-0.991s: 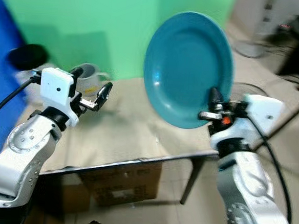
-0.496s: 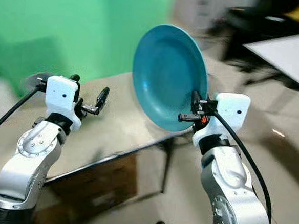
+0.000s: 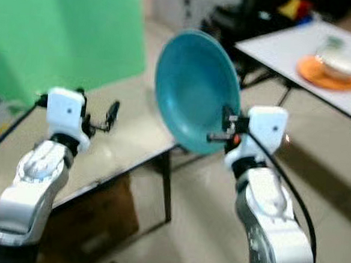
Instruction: Setting the table
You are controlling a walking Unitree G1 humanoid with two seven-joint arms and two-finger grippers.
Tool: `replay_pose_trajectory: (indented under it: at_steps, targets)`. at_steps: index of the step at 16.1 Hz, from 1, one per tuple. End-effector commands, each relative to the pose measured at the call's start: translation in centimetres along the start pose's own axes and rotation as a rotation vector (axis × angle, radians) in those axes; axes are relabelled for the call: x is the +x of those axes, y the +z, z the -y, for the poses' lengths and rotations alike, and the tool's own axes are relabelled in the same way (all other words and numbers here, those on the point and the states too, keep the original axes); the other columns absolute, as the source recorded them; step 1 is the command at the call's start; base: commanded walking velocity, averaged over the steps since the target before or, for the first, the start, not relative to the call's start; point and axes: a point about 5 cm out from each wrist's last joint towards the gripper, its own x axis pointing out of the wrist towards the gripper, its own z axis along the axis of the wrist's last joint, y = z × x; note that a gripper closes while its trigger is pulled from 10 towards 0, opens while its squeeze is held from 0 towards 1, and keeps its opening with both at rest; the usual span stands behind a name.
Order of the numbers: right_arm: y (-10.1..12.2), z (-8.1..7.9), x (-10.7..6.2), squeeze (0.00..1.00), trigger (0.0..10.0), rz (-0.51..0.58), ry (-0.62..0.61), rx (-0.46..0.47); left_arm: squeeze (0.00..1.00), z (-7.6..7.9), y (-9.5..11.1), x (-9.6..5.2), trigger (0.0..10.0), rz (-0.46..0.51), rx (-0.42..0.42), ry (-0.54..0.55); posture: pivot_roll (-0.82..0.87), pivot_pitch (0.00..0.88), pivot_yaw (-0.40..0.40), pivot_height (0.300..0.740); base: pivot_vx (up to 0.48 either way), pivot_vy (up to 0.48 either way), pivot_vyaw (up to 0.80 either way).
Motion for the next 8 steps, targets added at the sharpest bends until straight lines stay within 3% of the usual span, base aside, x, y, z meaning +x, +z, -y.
replay_pose_trajectory:
  at_steps: [1,4,8]
  targets:
    - [0.5,0.3,0.0,0.00,10.0,0.021,-0.018,-0.013,0.00,0.1,0.5,0.2,10.0,0.018,0.003,-0.011,0.04,0.000,0.051,0.740,0.000,0.000,-0.80]
    - [-0.2,0.9,-0.5,0.00,10.0,-0.007,-0.094,-0.089,0.00,0.5,0.1,0.2,10.0,0.009,0.027,-0.034,0.03,0.000,0.067,0.740,0.000,0.000,-0.80]
    - [-0.8,1.4,-0.9,0.00,10.0,-0.029,-0.110,-0.054,0.00,1.2,0.3,0.3,10.0,0.036,-0.007,-0.078,0.01,0.000,0.080,0.740,0.000,0.000,-0.80]
